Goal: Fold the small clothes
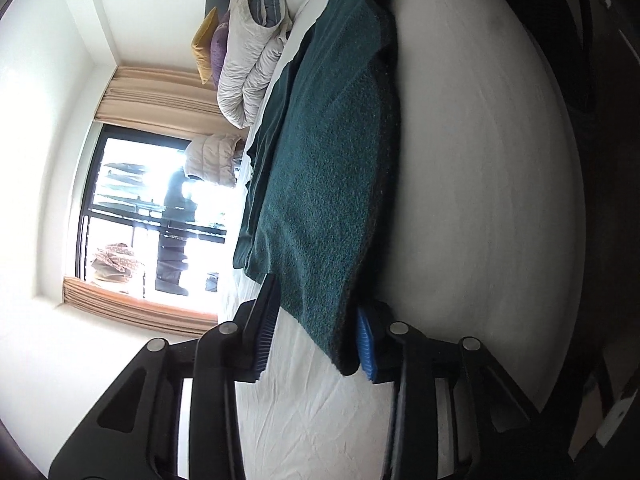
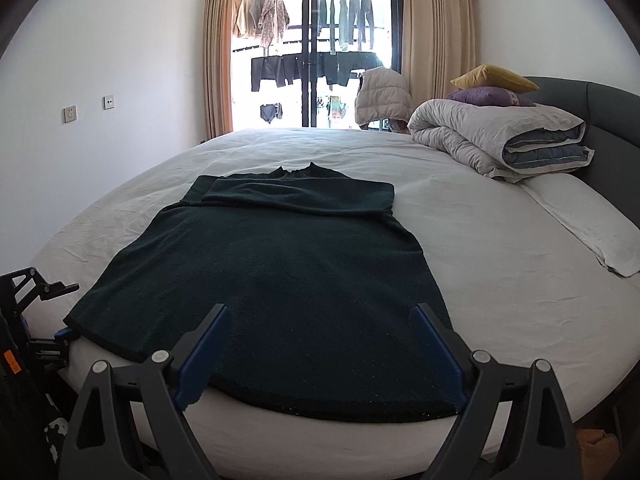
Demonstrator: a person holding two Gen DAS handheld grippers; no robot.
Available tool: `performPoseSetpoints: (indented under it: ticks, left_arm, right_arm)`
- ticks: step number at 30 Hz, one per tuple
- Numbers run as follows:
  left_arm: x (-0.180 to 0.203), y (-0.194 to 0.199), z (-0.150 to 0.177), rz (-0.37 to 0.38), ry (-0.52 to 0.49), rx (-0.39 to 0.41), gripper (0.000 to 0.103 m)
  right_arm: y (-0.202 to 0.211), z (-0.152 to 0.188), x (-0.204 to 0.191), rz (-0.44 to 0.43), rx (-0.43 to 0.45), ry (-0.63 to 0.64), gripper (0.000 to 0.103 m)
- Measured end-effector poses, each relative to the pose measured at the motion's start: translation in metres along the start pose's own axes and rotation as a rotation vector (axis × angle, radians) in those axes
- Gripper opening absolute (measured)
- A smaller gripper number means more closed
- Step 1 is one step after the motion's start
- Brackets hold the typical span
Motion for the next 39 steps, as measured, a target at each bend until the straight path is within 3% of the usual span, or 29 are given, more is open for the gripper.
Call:
performPoseSetpoints:
  ticks: [2, 4, 6, 12, 16, 23, 29, 34, 39]
  left_arm:
    - [-0.007, -0.001, -0.005, 0.019, 0.052, 0.007, 0.028]
    - [-0.016, -0.004, -0.011, 0.053, 0.105, 0.010, 0.013]
    - [-0.025, -0.003, -0.014, 0.091, 0.166, 0.010, 0.006]
    - [-0.068, -0.004, -0.018, 0.124, 0.338, 0.011, 0.004]
    - [-0.096, 0.003, -0.024, 0.114, 0.417, 0.029, 0.004]
    - [-0.122, 0.024, -0.035, 0.095, 0.457, 0.053, 0.004]
    - [-0.151, 0.029, -0.044, 0.075, 0.516, 0.080, 0.004]
    - [-0.163, 0.032, -0.047, 0.063, 0.527, 0.085, 0.004]
    - [-0.160, 0.035, -0.041, 0.068, 0.535, 0.075, 0.004]
  right_arm:
    - [0.000, 0.003, 0.001, 0.015, -0.015, 0.048, 0.085]
    - [0.002, 0.008, 0.002, 0.037, -0.028, 0.127, 0.084]
    - [0.004, 0.014, 0.002, 0.059, -0.038, 0.215, 0.084]
    - [0.008, 0.036, -0.005, 0.071, -0.067, 0.419, 0.084]
    - [0.000, 0.054, -0.018, 0.085, -0.095, 0.574, 0.076]
    - [-0.019, 0.086, -0.031, 0.147, -0.150, 0.812, 0.073]
    - [-0.029, 0.095, -0.030, 0.199, -0.160, 0.892, 0.071]
    - [-0.039, 0.096, -0.020, 0.265, -0.165, 0.946, 0.055]
    - [-0.041, 0.094, 0.015, 0.340, -0.214, 0.928, 0.046]
Point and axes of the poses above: each gripper's, at about its wrist camera, not at the fingertips, and y roughly against the way its jaws point, x to its right, z to its underside, the point moved 9 cm from there along -y, roughly the way its jaws point, and after that the axes turned 1 degree about y, right-handed, at the moved point
